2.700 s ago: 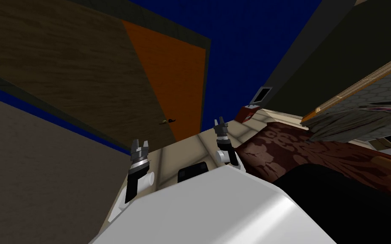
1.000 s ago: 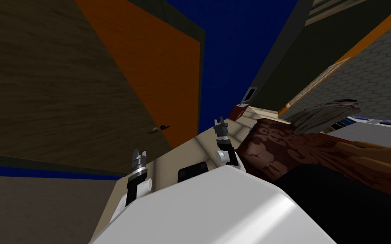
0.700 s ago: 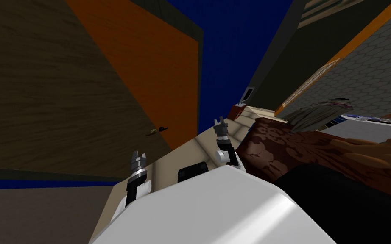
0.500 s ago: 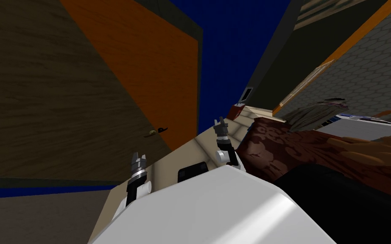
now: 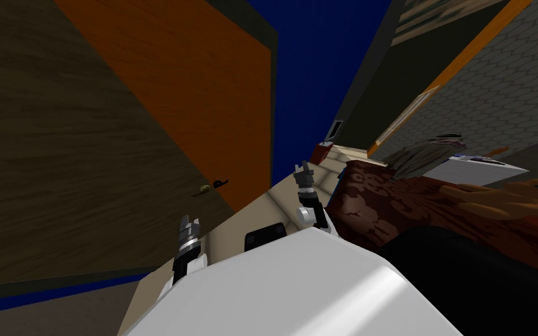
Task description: Pull the door open
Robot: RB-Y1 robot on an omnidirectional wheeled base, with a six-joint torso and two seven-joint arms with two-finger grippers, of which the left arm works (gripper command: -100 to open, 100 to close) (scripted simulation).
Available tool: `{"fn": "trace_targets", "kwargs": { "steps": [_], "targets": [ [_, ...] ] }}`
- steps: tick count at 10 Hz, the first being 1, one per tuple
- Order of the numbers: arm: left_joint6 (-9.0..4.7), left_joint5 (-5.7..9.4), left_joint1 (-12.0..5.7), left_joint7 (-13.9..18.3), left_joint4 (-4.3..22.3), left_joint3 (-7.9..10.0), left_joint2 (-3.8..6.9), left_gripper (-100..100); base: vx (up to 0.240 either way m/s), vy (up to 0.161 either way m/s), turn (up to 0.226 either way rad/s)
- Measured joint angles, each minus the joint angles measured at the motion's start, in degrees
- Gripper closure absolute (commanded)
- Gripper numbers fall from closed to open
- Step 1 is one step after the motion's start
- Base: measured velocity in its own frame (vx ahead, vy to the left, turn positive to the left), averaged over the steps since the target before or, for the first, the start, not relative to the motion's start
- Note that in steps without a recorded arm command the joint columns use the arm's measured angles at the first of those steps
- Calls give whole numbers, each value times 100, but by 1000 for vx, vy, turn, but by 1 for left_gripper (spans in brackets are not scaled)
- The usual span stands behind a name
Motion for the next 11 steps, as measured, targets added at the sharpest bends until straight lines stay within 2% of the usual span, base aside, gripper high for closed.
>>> {"fn": "trace_targets", "kwargs": {
  "steps": [2, 4, 11],
  "targets": [
    [-11, -9, -43, 0, 203, 77, -38, -100, 106, 38, -64],
    [-47, -5, -101, 34, 436, 148, -5, -100, 72, 42, -52],
    [-169, -10, -274, 96, 1206, 397, -2, -100, 103, 55, -63]
  ]
}}
